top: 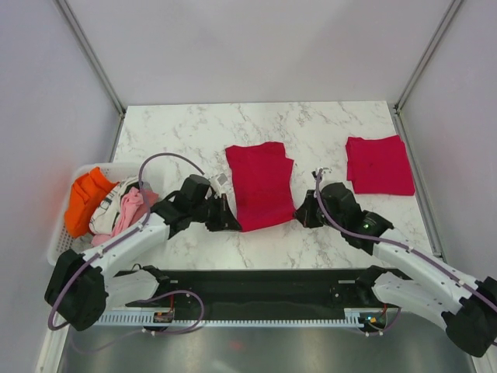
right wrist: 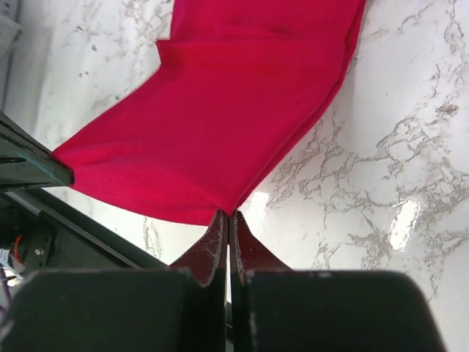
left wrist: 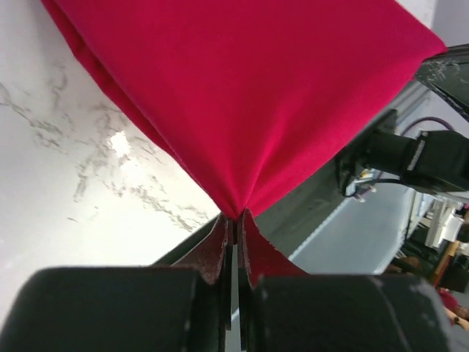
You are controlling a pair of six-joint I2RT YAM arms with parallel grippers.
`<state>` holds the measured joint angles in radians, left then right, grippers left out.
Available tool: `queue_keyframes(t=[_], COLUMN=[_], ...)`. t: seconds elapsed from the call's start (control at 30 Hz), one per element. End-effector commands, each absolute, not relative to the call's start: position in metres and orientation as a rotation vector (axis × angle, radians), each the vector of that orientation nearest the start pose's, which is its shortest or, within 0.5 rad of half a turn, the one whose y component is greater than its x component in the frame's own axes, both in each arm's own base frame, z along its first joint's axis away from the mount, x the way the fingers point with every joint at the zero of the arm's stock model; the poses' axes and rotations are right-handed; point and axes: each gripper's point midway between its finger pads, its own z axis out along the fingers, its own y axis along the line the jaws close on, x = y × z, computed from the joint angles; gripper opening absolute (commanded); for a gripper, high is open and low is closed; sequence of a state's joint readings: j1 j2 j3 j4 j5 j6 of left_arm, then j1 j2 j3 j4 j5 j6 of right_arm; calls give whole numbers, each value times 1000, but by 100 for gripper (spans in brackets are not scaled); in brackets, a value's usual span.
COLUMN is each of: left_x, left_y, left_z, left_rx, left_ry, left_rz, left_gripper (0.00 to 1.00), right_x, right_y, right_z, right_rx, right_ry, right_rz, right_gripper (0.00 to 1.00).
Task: Fold and stack the t-shirts
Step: Fold the tshirt
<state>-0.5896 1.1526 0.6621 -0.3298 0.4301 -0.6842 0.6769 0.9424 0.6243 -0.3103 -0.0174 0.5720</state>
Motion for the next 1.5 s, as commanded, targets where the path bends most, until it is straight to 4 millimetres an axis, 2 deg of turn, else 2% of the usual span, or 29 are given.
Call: queue_keyframes(t=[0.0, 0.03, 0.17, 0.23, 0.37, 0.4, 0.47, 0.53, 0.6, 0.63, 0.67, 0.7, 0.73, 0.77, 0.83, 0.9, 0.93, 1.07, 1.1, 1.13, 1.2, 1.23, 1.27, 1.3, 1.33, 1.37, 1.4, 1.43, 1.47], left_x=[164, 163, 172, 177, 200, 204, 219, 230, 243, 249, 258, 263, 272, 280, 295, 311, 322, 367, 374, 383, 408, 425, 435, 445, 464, 473, 479, 485, 486], left_y=[-242, -243, -250, -252, -258, -258, -254, -252, -251, -251, -251, -250, -246, -246, -241, -239, -231, -216, -215, -211, -210, -207, -205, -204, -204, -204, -205, -207, -204], left_z=[127, 135, 170, 178, 194, 194, 200, 192, 192, 184, 187, 186, 179, 184, 177, 181, 180, 162, 157, 153, 137, 143, 137, 117, 123, 120, 106, 113, 112], left_rx=[62, 71, 98, 105, 100, 102, 73, 54, 41, 30, 25, 22, -7, -8, -39, -44, -79, -170, -183, -205, -247, -259, -277, -317, -305, -301, -289, -260, -262], left_ry=[2598, 2581, 2512, 2505, 2480, 2479, 2461, 2484, 2486, 2513, 2500, 2502, 2519, 2503, 2516, 2499, 2490, 2500, 2508, 2511, 2530, 2500, 2506, 2539, 2497, 2487, 2502, 2481, 2475], left_rz=[-1175, -1201, -1237, -1241, -1232, -1230, -1216, -1189, -1184, -1172, -1165, -1158, -1144, -1147, -1143, -1134, -1112, -1007, -1005, -999, -991, -995, -1004, -1002, -1009, -1006, -1001, -1002, -977], left_gripper=[2, 2, 2, 2, 2, 2, 2, 2, 2, 2, 2, 2, 2, 2, 2, 2, 2, 2, 2, 2, 2, 2, 2, 2, 22, 45, 76, 99, 99], right_x=[210, 211, 224, 237, 261, 268, 284, 299, 316, 326, 334, 344, 352, 359, 378, 395, 402, 434, 447, 457, 480, 492, 500, 518, 527, 536, 543, 545, 544], right_y=[193, 192, 184, 181, 183, 184, 185, 194, 193, 197, 195, 197, 200, 200, 202, 207, 206, 214, 221, 219, 228, 227, 232, 240, 240, 243, 246, 248, 247], right_z=[147, 159, 184, 196, 205, 214, 206, 205, 206, 203, 202, 209, 199, 197, 194, 191, 189, 180, 176, 174, 166, 165, 163, 157, 155, 156, 148, 146, 141], right_rx=[-82, -82, -69, -54, -44, -40, -37, -48, -25, -30, -19, -20, -22, -17, -9, -12, -6, 3, 2, 15, 19, 39, 31, 32, 49, 60, 66, 55, 36], right_ry=[2281, 2261, 2207, 2182, 2175, 2158, 2189, 2199, 2193, 2207, 2210, 2195, 2221, 2225, 2233, 2236, 2235, 2239, 2242, 2241, 2237, 2231, 2227, 2215, 2209, 2190, 2195, 2196, 2198], right_rz=[660, 662, 587, 527, 436, 426, 393, 416, 415, 415, 409, 416, 408, 416, 407, 412, 410, 422, 442, 444, 461, 462, 490, 505, 508, 520, 521, 535, 529], right_gripper=[0, 0, 0, 0, 0, 0, 0, 0, 0, 0, 0, 0, 0, 0, 0, 0, 0, 0, 0, 1, 1, 4, 10, 22, 51, 72, 95, 98, 98])
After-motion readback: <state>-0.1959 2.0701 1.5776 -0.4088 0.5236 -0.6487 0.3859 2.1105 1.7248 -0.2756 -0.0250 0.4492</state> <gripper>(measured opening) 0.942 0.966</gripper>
